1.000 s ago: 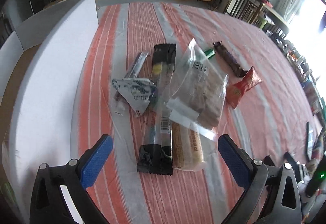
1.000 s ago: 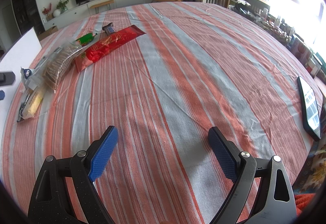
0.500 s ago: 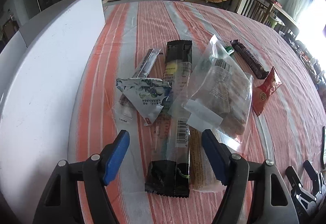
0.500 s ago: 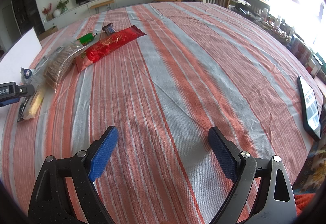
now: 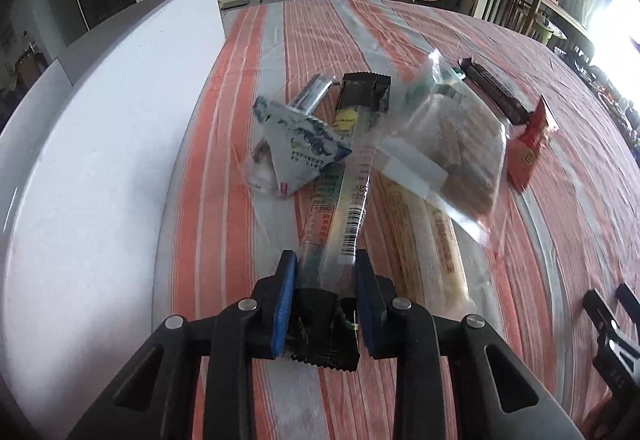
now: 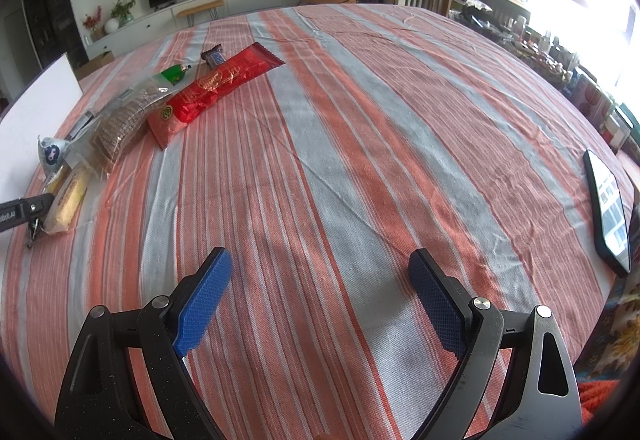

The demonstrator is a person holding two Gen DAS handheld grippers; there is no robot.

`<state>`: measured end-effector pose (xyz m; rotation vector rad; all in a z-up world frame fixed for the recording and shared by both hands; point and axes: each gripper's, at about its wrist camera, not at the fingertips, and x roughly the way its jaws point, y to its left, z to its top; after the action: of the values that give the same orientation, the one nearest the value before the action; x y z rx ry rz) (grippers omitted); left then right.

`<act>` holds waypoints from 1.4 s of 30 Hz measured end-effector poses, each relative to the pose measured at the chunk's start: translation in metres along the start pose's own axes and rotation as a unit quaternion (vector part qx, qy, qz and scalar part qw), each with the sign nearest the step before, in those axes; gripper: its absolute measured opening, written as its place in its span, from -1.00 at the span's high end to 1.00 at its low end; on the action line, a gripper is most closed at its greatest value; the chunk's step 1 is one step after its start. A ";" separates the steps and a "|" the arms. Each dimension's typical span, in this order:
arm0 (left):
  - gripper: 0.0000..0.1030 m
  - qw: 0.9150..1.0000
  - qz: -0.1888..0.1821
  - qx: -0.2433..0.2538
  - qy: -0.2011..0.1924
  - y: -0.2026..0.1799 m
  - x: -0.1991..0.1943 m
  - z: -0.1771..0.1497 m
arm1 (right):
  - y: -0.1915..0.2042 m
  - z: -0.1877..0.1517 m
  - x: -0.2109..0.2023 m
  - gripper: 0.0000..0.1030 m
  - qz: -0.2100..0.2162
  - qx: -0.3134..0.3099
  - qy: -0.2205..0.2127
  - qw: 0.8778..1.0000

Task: Organize snacks
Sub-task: 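Lift the black packet with the left gripper while the right grasps the beige bar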

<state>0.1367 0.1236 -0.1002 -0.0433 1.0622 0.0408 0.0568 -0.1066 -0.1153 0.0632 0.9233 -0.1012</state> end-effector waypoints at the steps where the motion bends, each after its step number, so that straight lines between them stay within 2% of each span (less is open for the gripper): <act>1: 0.46 1.000 -0.007 0.005 0.007 -0.003 -0.008 -0.012 | 0.000 0.000 0.000 -0.79 0.000 0.000 0.000 1.000; 3: 0.46 0.999 -0.018 0.022 0.023 -0.009 -0.022 -0.034 | 0.000 0.000 0.000 -0.79 0.000 0.000 0.000 1.000; 5: 0.36 0.998 -0.025 0.040 0.040 -0.015 -0.036 -0.057 | 0.000 0.000 0.000 -0.79 0.000 0.001 0.000 1.000; 6: 0.15 0.997 -0.029 0.048 0.047 -0.016 -0.040 -0.065 | 0.000 0.000 0.000 -0.79 0.000 0.001 0.000 1.000; 7: -0.18 0.996 -0.033 0.057 0.054 -0.018 -0.043 -0.070 | 0.000 0.000 0.000 -0.79 0.000 0.001 0.000 1.000; 9: -0.48 0.996 -0.026 0.067 0.049 -0.019 -0.046 -0.074 | 0.000 0.000 0.001 -0.79 0.000 0.000 0.000 1.000; 12: -0.49 0.998 0.005 0.056 0.033 -0.014 -0.042 -0.064 | 0.000 0.000 0.000 -0.79 0.000 0.000 0.000 1.000; 14: -0.49 0.999 -0.009 0.034 0.033 -0.010 -0.035 -0.054 | 0.000 0.000 0.001 -0.79 0.000 0.000 0.000 1.000; 17: -0.49 0.999 -0.001 0.027 0.041 -0.010 -0.022 -0.046 | 0.000 0.000 0.001 -0.79 0.000 0.000 0.000 1.000; 22: -0.72 0.999 0.002 0.014 0.035 -0.008 -0.013 -0.035 | 0.000 0.000 0.000 -0.79 0.000 0.001 0.000 1.000; 24: -0.76 0.999 0.004 0.011 0.032 -0.008 -0.010 -0.034 | 0.000 0.000 0.001 -0.79 0.000 0.001 0.000 1.000; 32: -0.75 0.999 0.003 0.014 0.029 -0.009 -0.010 -0.036 | 0.000 0.000 0.001 -0.79 0.000 0.001 0.000 1.000; 33: -0.69 0.999 0.001 0.014 0.029 -0.009 -0.011 -0.036 | 0.000 0.000 0.001 -0.79 0.000 0.001 0.000 1.000; 35: -0.21 1.000 -0.003 0.022 0.016 -0.012 -0.017 -0.038 | 0.000 0.000 0.001 -0.79 0.000 0.001 0.000 1.000; 36: 0.19 1.000 -0.006 0.027 0.013 -0.014 -0.020 -0.038 | 0.000 0.000 0.001 -0.79 0.000 0.001 0.000 1.000; 37: 0.45 0.999 -0.010 0.032 0.013 -0.016 -0.022 -0.039 | 0.000 0.000 0.001 -0.79 0.000 0.001 0.000 1.000; 38: 0.48 0.999 -0.007 0.034 0.011 -0.018 -0.024 -0.040 | 0.000 0.000 0.001 -0.79 0.000 0.001 0.000 1.000; 40: 0.65 1.000 -0.025 0.018 0.004 -0.013 -0.030 -0.044 | -0.001 0.000 -0.001 -0.79 0.005 0.005 0.002 1.000; 42: 0.69 0.999 -0.043 -0.003 0.003 -0.004 -0.036 -0.046 | -0.007 0.001 -0.006 -0.78 0.023 0.024 0.007 0.999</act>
<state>0.0790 0.1161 -0.0912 -0.0944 1.0648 -0.0330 0.0537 -0.1131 -0.1103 0.1304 0.9323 -0.0807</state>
